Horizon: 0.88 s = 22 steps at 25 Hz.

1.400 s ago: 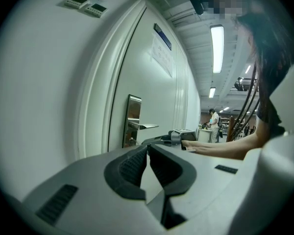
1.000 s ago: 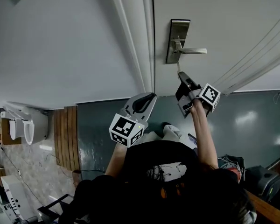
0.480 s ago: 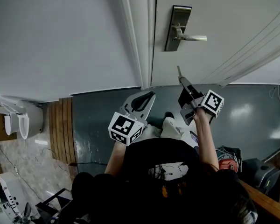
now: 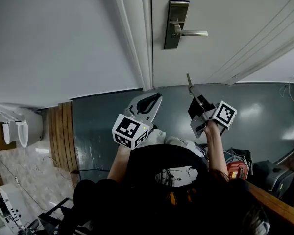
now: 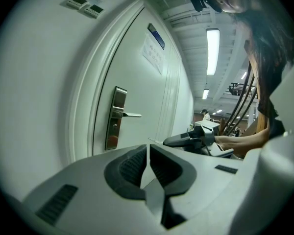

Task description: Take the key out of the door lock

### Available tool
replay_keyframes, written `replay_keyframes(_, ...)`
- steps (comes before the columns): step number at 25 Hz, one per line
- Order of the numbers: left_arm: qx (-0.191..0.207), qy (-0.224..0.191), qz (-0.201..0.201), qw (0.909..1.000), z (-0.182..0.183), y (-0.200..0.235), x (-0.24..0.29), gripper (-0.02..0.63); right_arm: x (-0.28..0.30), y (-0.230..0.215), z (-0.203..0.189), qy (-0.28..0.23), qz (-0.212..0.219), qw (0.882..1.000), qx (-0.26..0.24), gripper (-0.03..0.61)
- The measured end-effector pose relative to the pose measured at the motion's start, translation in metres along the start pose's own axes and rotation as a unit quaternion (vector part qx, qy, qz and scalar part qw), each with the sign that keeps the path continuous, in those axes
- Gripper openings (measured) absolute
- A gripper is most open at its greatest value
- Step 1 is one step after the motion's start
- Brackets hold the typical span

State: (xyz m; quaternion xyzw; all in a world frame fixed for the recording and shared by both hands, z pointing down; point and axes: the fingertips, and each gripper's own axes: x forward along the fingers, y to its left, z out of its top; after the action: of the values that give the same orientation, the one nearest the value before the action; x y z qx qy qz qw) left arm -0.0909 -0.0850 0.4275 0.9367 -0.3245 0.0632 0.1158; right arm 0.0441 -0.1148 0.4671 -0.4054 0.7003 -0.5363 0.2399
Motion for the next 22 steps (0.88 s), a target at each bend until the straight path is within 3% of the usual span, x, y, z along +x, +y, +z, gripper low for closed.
replay_keyframes(11, 0.007, 0.019, -0.011, 0.9997, -0.006, -0.058, 0.02, 0.025, -0.084, -0.018, 0.006, -0.014, -0.029, 0.999, -0.015, 0.023)
replay_keyframes(17, -0.003, 0.027, -0.002, 0.9996, -0.015, -0.051, 0.024, 0.025, -0.085, -0.027, 0.003, 0.002, -0.046, 0.998, -0.039, 0.023)
replay_keyframes(22, 0.006, 0.018, 0.008, 0.9998, -0.015, -0.111, 0.01, 0.025, -0.145, -0.018, -0.002, 0.014, -0.039, 0.996, -0.08, 0.023)
